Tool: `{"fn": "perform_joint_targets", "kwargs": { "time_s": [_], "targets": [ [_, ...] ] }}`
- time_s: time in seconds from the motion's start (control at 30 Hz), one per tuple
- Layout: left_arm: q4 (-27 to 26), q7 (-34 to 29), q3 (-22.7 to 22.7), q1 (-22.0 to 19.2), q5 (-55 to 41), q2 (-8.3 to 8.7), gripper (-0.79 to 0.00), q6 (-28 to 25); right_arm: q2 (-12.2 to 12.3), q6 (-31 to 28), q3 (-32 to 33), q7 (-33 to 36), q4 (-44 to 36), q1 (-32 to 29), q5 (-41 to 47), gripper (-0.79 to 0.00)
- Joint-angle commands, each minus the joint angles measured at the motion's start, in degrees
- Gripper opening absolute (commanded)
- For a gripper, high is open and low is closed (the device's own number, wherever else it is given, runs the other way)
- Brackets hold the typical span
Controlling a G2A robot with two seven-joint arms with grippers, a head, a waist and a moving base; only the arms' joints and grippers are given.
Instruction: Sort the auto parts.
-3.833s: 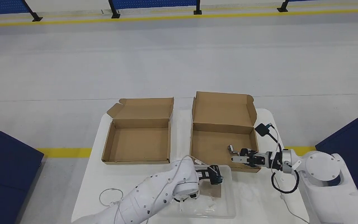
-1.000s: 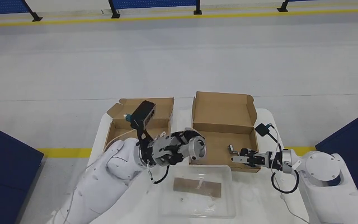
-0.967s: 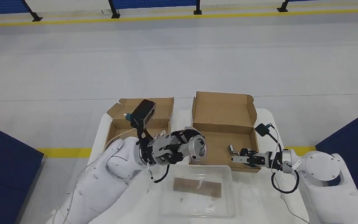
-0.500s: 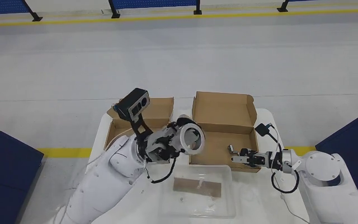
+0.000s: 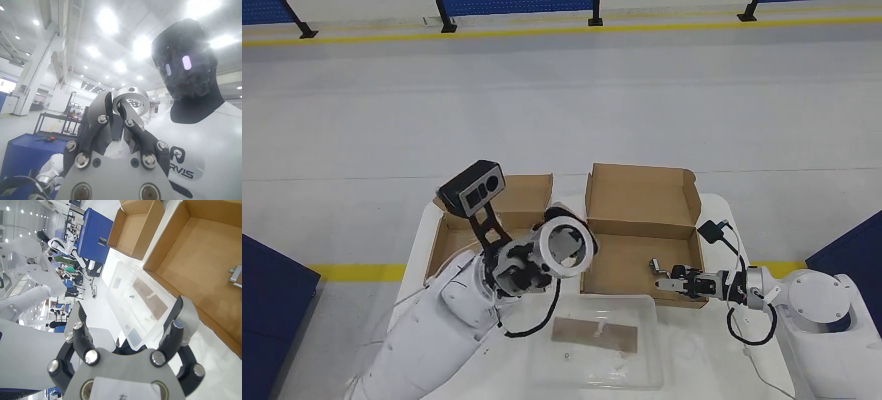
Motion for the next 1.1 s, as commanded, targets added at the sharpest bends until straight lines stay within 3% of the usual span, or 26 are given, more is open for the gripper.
{"fn": "perform_joint_targets", "kwargs": {
  "time_s": [0.0, 0.37, 0.67, 1.07],
  "targets": [
    [-0.92, 0.03, -0.06, 0.80, -2.48, -0.22, -0.785, 0.00, 0.00, 0.00, 0.00, 0.00, 0.00, 0.00, 0.00, 0.000],
    [-2.38, -6.88, -1.90, 3.95, -14.62, -2.29, -0.785, 0.00, 0.00, 0.00, 0.00, 0.00, 0.00, 0.00, 0.00, 0.000],
    [1.86, -14.72, -4.99, 5.40, -8.53, -2.77, -0.785, 0.55, 0.00, 0.00, 0.00, 0.00, 0.00, 0.00, 0.00, 0.000],
    [-0.40, -13.27, -5.18, 6.82, -9.38, -3.62, -0.785, 0.05, 0.00, 0.00, 0.00, 0.00, 0.00, 0.00, 0.00, 0.000]
  ]
}}
